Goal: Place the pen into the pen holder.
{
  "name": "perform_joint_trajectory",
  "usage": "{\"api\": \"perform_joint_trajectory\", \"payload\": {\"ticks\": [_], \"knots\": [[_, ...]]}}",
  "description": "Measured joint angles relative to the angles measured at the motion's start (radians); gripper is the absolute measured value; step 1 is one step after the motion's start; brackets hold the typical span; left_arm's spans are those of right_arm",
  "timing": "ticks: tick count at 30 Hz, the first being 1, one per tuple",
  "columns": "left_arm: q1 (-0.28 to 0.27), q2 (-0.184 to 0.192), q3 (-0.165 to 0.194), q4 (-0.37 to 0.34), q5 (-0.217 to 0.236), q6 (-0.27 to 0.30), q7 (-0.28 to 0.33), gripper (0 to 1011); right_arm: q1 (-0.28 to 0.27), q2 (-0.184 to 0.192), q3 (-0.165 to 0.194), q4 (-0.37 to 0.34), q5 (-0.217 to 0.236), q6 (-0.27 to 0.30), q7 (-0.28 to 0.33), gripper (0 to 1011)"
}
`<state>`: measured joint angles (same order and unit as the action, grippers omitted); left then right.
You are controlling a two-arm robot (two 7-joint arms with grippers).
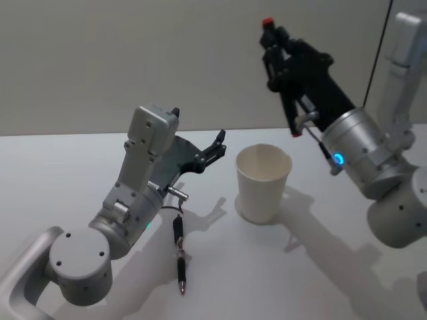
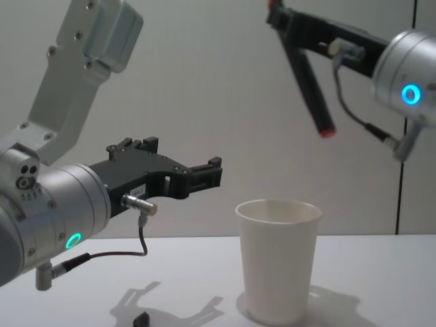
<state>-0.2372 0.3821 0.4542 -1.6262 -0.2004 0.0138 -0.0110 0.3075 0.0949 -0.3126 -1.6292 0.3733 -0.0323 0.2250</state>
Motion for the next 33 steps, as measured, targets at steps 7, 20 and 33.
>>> {"api": "perform_joint_trajectory", "payload": {"ticks": [7,20,33], "knots": [[0.000,0.000,0.000,0.000,0.000,0.000,0.000,1001,0.017,-0.023,-0.020,0.048,-0.029,-0.008,0.035,182],[0.000,0.000,0.000,0.000,0.000,0.000,0.000,1001,0.037,-0.042,-0.031,0.132,-0.038,-0.037,0.066,182],[0.000,0.000,0.000,0.000,0.000,0.000,0.000,1001,0.036,-0.045,-0.030,0.196,-0.005,-0.070,0.078,182]]}}
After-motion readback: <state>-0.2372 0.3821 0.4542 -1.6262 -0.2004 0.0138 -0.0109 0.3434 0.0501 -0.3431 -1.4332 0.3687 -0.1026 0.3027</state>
